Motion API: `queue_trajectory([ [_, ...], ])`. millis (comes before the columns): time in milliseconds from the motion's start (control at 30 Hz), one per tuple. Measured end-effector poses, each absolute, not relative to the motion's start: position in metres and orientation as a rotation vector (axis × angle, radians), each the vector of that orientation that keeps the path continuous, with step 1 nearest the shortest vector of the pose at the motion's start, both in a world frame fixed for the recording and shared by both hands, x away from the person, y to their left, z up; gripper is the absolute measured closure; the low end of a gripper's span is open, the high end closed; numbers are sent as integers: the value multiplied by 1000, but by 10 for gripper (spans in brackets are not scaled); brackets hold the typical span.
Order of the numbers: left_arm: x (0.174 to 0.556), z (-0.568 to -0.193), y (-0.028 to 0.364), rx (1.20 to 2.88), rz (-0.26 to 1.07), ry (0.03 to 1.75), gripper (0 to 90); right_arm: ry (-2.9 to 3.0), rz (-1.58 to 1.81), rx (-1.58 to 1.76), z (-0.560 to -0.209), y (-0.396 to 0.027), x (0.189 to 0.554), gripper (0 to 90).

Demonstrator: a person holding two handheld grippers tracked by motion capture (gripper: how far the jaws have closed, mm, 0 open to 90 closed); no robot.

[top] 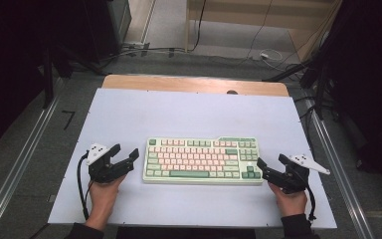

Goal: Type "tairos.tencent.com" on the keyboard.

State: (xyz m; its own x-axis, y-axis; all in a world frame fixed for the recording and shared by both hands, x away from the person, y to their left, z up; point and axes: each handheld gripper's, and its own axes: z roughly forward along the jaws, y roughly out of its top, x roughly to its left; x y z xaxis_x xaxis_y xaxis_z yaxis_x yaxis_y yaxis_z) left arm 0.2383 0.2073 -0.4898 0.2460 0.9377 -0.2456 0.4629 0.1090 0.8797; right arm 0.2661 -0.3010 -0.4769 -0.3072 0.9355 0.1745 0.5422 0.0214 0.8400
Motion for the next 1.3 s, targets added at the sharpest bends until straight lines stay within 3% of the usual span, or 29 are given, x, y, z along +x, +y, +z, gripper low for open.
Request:
queue_trajectory([
  [233,235,-489,206,1507,590,1379,245,1893,1217,1481,-476,-297,264,118],
  [533,233,-488,204,1519,595,1397,150,1923,1206,1461,-477,-291,263,117],
  [1300,239,-478,185,1531,559,1358,177,1911,1193,1476,-477,-294,258,117],
])
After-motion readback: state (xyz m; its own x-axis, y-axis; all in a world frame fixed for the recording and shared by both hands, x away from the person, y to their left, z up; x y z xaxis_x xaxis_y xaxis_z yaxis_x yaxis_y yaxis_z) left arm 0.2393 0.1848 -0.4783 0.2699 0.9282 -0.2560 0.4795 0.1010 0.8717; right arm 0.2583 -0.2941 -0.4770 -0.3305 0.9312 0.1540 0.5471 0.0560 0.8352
